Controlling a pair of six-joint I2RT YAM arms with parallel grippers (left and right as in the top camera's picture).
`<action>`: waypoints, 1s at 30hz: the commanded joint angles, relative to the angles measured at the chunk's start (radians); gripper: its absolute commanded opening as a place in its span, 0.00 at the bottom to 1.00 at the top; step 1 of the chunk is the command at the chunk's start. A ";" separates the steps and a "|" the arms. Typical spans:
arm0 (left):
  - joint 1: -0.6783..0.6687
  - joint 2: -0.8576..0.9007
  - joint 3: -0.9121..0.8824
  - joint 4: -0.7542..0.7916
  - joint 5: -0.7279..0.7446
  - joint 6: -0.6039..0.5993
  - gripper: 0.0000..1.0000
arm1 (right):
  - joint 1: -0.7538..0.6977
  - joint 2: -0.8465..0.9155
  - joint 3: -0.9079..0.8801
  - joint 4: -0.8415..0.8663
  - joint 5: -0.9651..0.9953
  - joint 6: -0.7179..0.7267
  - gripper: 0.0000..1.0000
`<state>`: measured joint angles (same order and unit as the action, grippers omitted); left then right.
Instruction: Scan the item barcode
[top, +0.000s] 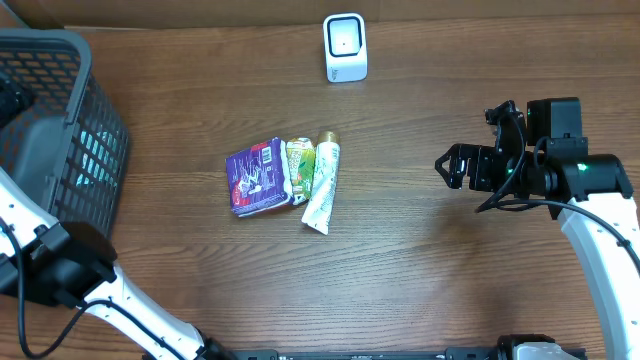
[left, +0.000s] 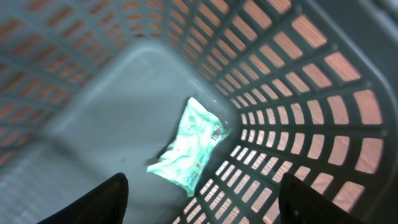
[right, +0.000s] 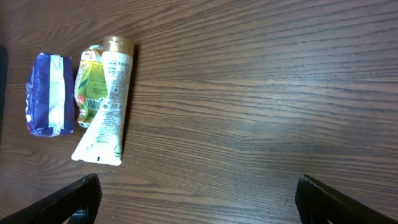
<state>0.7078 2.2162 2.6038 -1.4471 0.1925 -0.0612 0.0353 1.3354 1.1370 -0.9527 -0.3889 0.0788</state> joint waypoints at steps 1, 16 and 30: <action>0.006 0.056 0.002 -0.007 0.070 0.085 0.69 | 0.004 0.002 0.001 0.006 -0.006 -0.001 1.00; 0.006 0.244 0.001 -0.072 0.057 0.177 0.66 | 0.004 0.002 0.001 0.009 -0.006 -0.001 1.00; 0.007 0.266 -0.165 -0.057 0.060 0.235 0.56 | 0.004 0.002 0.001 0.005 -0.006 -0.001 1.00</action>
<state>0.7078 2.4615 2.4992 -1.5177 0.2504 0.1314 0.0353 1.3354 1.1370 -0.9508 -0.3893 0.0784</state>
